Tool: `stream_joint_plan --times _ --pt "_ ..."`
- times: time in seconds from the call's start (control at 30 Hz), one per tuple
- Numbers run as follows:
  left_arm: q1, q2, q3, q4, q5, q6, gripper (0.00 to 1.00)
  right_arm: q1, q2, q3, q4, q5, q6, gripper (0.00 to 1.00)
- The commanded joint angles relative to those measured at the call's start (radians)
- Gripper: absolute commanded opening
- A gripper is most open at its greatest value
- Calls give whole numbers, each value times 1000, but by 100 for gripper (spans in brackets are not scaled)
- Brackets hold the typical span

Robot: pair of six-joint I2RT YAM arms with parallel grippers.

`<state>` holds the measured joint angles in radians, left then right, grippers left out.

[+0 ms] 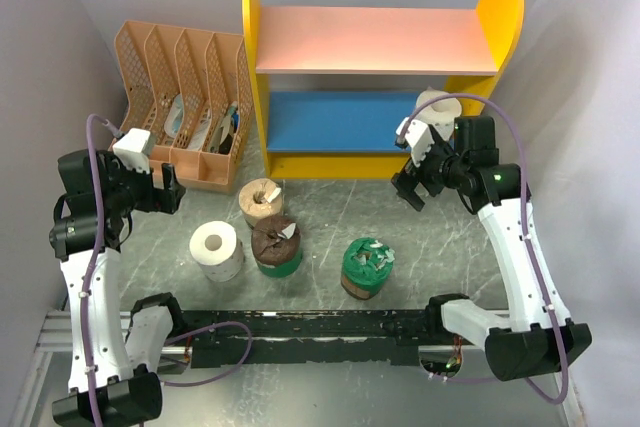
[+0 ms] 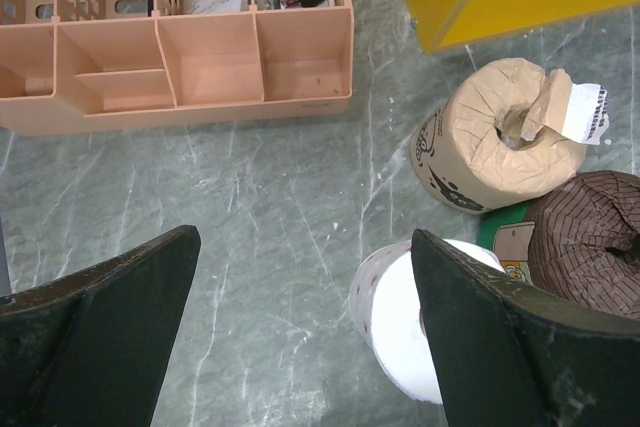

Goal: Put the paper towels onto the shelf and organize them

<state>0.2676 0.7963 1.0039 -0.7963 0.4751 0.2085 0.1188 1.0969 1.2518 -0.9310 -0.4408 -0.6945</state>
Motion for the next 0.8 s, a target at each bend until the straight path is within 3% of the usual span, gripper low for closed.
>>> stream_joint_plan --times 0.0,0.27,0.4,0.57,0.77 --pt "28 0 -4 25 -16 -10 99 77 11 63 -86 33 -22 100" --pt "49 10 -4 28 -19 -12 98 200 95 207 -21 -147 45 100" --pt "56 10 -4 29 -22 -12 98 479 148 179 146 102 101 100" --pt "69 0 -4 28 -26 -14 98 559 286 281 219 148 149 100" --pt "71 4 -1 17 27 7 99 725 370 401 154 -54 86 100"
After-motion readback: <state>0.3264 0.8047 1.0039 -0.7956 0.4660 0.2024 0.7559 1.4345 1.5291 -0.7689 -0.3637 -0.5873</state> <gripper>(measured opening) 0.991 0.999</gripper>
